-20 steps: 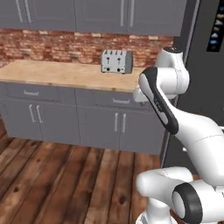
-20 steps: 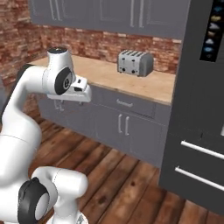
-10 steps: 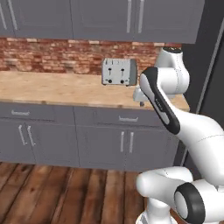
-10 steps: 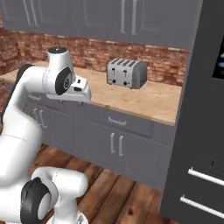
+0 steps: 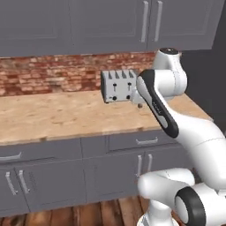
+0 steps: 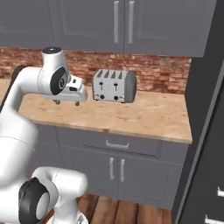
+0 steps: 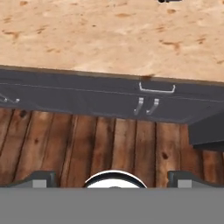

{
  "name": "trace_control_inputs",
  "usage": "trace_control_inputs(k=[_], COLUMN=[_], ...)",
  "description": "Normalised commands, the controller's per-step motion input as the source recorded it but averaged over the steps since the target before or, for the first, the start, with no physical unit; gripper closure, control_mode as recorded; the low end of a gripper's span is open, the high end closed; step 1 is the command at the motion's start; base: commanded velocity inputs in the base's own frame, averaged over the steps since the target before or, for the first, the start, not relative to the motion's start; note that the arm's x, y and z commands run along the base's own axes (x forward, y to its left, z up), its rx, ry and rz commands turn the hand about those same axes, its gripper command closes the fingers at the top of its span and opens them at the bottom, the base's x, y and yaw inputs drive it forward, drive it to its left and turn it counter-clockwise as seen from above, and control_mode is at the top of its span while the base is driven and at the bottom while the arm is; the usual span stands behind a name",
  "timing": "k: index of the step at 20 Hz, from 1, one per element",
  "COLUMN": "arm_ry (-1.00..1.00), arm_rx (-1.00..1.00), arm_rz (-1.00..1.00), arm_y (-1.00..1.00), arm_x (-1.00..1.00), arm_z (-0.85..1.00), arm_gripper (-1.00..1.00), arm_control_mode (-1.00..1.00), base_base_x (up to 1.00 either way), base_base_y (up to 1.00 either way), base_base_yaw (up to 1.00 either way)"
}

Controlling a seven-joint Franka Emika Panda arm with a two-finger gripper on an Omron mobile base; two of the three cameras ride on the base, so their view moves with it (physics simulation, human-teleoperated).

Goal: Navigate to the toaster.

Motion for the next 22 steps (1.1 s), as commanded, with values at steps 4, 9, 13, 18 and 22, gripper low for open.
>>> trace_control_inputs(k=[4, 9, 13, 18, 22], arm_ry=[0.0, 0.0, 0.0, 0.0, 0.0], arm_rx=[0.0, 0.0, 0.0, 0.0, 0.0], arm_rz=[0.0, 0.0, 0.0, 0.0, 0.0], arm_y=[0.0, 0.0, 0.0, 0.0, 0.0], arm_x=[0.0, 0.0, 0.0, 0.0, 0.0], arm_z=[0.0, 0.0, 0.0, 0.0, 0.0], arm_gripper=[-1.0, -1.0, -1.0, -1.0, -1.0], arm_control_mode=[1.0, 1.0, 1.0, 1.0, 1.0], base_base_x=[1.0, 0.98, 0.99, 0.93, 0.84], base_base_y=[0.06, 0.0, 0.12, 0.02, -0.01], base_base_yaw=[-0.4, -0.09, 0.05, 0.29, 0.27])
